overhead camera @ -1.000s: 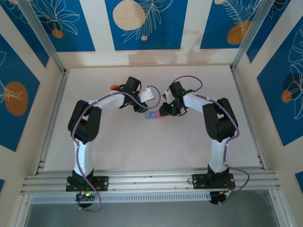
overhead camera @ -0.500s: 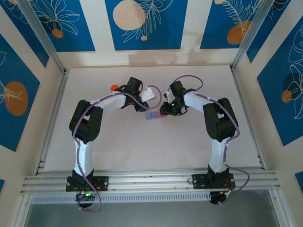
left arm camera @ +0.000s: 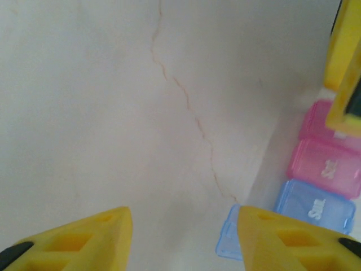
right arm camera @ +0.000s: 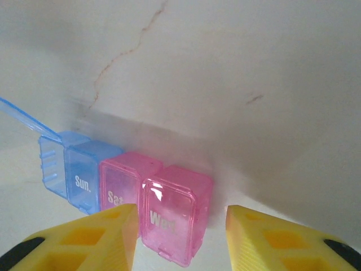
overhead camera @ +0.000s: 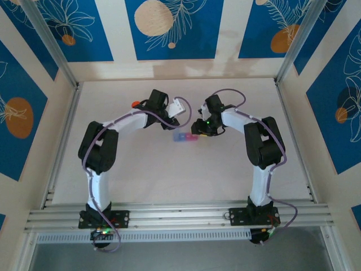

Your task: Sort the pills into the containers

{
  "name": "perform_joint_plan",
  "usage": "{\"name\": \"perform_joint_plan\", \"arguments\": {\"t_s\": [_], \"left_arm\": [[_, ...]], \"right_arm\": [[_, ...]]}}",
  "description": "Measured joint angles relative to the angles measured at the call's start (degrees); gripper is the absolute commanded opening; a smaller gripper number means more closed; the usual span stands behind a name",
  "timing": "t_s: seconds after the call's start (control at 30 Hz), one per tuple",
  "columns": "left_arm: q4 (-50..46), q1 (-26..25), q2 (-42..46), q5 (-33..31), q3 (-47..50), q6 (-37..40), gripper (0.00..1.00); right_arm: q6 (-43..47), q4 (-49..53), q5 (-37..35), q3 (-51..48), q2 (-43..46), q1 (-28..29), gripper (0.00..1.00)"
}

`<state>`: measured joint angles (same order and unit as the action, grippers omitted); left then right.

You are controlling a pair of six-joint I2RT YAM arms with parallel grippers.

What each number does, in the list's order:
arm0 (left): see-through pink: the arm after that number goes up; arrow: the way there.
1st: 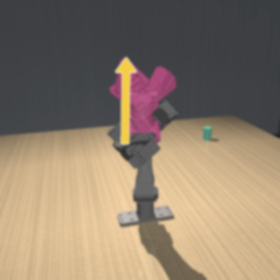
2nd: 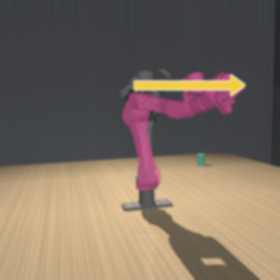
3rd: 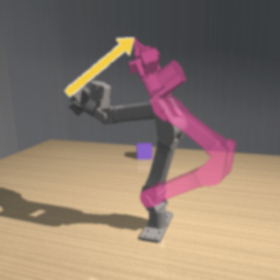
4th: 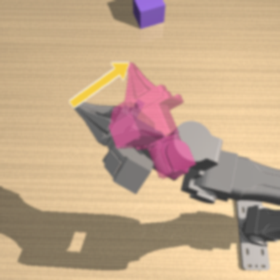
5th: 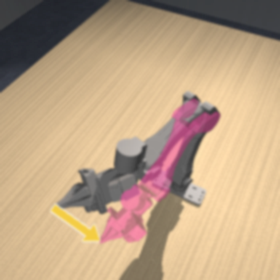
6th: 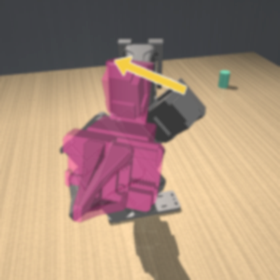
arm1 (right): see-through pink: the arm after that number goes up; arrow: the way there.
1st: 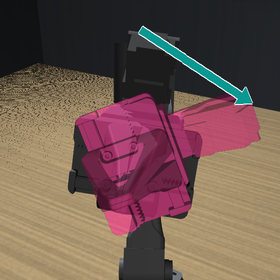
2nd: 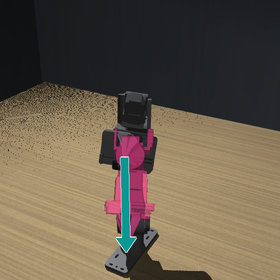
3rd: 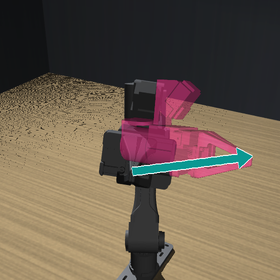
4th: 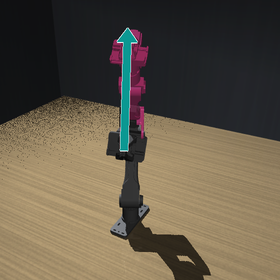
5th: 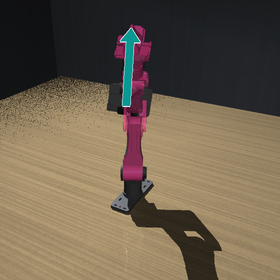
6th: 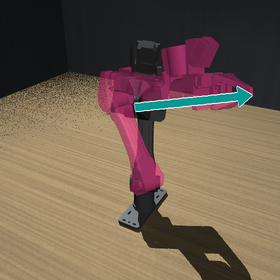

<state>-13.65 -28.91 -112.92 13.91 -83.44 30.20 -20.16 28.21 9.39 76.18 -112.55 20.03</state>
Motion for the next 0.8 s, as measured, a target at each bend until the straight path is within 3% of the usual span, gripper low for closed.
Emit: {"name": "perform_joint_plan", "arguments": {"t_s": [0.37,0.47,0.57,0.67,0.8], "left_arm": [[9.27,1.31,12.48,0.31,6.58,-13.05,0.57],[12.07,2.67,17.33,-3.67,10.05,-19.17,0.59],[14.80,4.07,23.61,-9.44,15.06,-25.53,0.72],[15.78,5.46,28.70,-15.56,18.91,-31.95,0.76],[14.03,9.92,30.25,-21.09,19.61,-41.42,0.86]], "right_arm": [[0.57,-2.27,-1.90,-3.67,12.37,-0.22,0.48],[1.60,-4.57,-2.58,-7.61,18.27,0.17,0.53],[2.58,-7.45,-3.63,-12.52,24.52,1.14,0.56],[3.26,-11.30,-4.55,-17.75,30.77,2.16,0.60],[4.68,-16.70,-5.57,-23.47,37.07,3.56,0.66]]}}
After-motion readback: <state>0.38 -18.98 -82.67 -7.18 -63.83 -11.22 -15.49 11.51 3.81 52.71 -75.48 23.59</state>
